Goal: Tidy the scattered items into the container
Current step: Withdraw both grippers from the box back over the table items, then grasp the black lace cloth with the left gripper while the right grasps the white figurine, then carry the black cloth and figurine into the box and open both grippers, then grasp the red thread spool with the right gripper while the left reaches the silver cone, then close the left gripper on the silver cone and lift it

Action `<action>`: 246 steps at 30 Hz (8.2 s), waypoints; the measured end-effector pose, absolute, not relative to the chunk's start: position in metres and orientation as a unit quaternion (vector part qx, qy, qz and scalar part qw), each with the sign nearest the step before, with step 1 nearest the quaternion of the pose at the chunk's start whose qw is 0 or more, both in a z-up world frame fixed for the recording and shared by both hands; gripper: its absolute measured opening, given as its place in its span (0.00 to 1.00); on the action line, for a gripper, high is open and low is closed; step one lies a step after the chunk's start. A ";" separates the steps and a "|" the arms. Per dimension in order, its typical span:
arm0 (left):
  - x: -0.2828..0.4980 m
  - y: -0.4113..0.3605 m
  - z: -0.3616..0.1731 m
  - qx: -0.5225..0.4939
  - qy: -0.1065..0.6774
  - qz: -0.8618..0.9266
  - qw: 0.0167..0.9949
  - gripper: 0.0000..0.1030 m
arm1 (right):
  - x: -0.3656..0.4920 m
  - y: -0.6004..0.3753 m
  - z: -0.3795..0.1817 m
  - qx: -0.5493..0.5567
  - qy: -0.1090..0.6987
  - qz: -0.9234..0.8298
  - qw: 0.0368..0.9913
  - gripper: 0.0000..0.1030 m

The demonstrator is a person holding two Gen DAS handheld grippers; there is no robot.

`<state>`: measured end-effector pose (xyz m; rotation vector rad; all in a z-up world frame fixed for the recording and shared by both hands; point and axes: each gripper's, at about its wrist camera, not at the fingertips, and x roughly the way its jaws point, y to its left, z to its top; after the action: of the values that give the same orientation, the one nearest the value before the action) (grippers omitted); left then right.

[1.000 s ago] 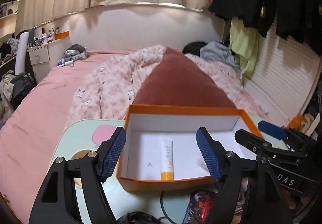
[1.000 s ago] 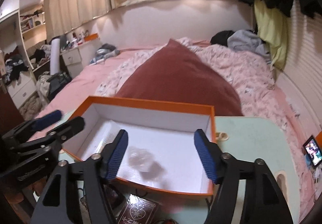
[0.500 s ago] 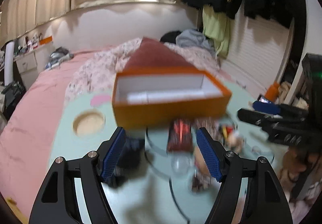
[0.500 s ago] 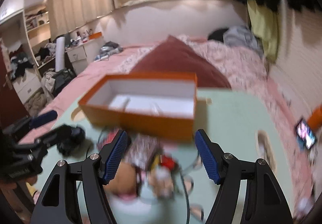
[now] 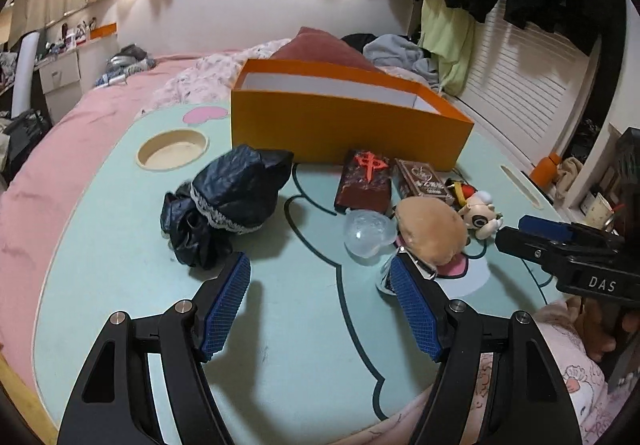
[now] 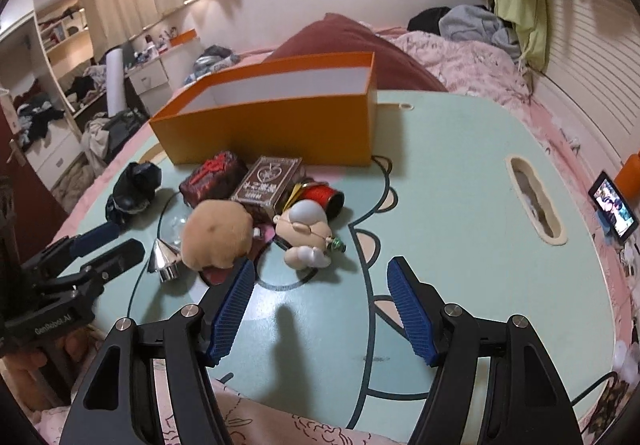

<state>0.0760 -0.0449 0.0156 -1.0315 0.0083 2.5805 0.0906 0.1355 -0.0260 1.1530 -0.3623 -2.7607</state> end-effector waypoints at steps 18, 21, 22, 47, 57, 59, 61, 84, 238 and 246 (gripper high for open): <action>0.079 -0.055 0.018 -0.353 -0.018 0.917 0.187 0.71 | 0.058 0.120 -0.033 0.398 -0.059 -0.914 0.052 0.57; 0.082 -0.066 0.034 -0.321 -0.022 0.933 0.162 0.71 | 0.050 0.121 -0.036 0.411 -0.057 -0.908 0.055 0.57; 0.081 -0.068 0.038 -0.315 -0.020 0.937 0.150 0.71 | 0.047 0.121 -0.038 0.418 -0.057 -0.905 0.063 0.57; 0.050 -0.050 0.043 -0.337 0.009 0.923 0.183 0.44 | 0.075 0.114 -0.027 0.349 -0.046 -0.934 0.063 0.40; 0.100 -0.024 0.041 -0.276 0.028 0.939 0.205 0.45 | 0.088 0.097 -0.019 0.324 -0.020 -0.941 0.093 0.40; 0.102 -0.032 0.042 -0.264 0.011 0.944 0.197 0.45 | 0.089 0.101 -0.019 0.320 -0.030 -0.943 0.092 0.40; 0.105 -0.038 0.043 -0.258 -0.002 0.945 0.200 0.45 | 0.091 0.101 -0.017 0.312 -0.032 -0.945 0.094 0.40; 0.100 -0.032 0.033 -0.279 0.007 0.939 0.201 0.45 | 0.092 0.091 -0.020 0.317 -0.012 -0.944 0.095 0.40; 0.091 -0.003 0.020 -0.328 0.110 0.896 0.279 0.32 | 0.163 0.140 -0.015 0.263 -0.016 -0.960 0.097 0.26; 0.082 0.007 0.005 -0.361 0.118 0.880 0.285 0.32 | 0.158 0.138 -0.006 0.253 -0.033 -0.961 0.105 0.26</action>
<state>0.0822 0.0073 0.0053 -0.9646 0.3163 2.3545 0.1582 0.1385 -0.0061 0.7467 -0.0981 -2.8332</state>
